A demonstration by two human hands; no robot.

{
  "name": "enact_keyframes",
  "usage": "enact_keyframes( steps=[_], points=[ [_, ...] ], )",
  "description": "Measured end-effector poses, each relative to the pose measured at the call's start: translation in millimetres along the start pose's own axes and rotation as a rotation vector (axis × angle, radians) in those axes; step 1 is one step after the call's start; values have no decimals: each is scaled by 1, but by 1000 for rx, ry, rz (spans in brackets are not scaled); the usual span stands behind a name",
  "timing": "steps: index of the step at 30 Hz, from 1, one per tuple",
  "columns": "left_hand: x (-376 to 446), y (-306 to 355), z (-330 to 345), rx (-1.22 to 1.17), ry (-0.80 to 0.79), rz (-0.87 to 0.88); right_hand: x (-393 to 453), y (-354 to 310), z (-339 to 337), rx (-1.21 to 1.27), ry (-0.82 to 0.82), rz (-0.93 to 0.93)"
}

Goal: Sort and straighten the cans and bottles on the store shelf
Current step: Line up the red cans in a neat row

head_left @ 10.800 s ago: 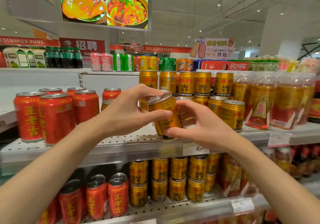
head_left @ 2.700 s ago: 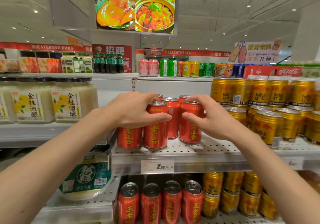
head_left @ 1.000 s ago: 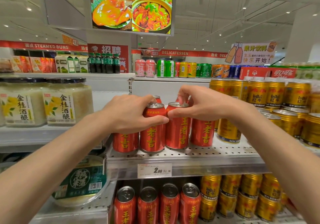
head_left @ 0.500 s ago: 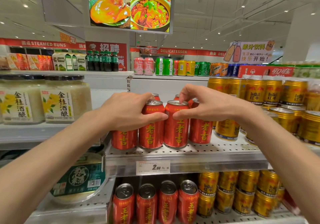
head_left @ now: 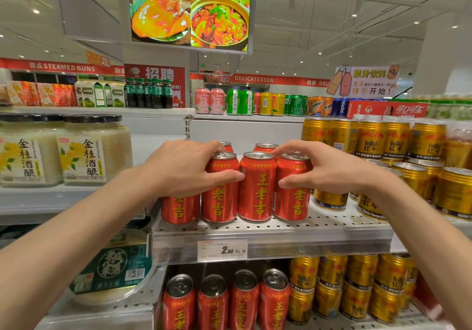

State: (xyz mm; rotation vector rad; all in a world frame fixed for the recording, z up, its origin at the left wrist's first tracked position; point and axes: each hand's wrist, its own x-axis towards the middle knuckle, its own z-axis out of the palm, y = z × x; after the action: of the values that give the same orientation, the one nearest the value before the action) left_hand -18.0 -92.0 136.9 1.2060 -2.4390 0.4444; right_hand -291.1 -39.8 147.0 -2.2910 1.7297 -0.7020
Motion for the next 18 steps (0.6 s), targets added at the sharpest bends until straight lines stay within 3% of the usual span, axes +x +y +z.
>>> enact_keyframes(
  steps=[6,9,12,18],
  points=[
    [-2,1,-2,7,-20,-2,-7,-5,3,13,-4,11],
    [-1,0,-5,-13,-40,0,-3,-13,2,-56,71,-5],
    [-2,-2,-10,-88,-34,-11,5,-27,8,-155,117,-73],
    [-3,-27,-29,-274,13,-148,16,-39,14,-265,54,-89]
  ],
)
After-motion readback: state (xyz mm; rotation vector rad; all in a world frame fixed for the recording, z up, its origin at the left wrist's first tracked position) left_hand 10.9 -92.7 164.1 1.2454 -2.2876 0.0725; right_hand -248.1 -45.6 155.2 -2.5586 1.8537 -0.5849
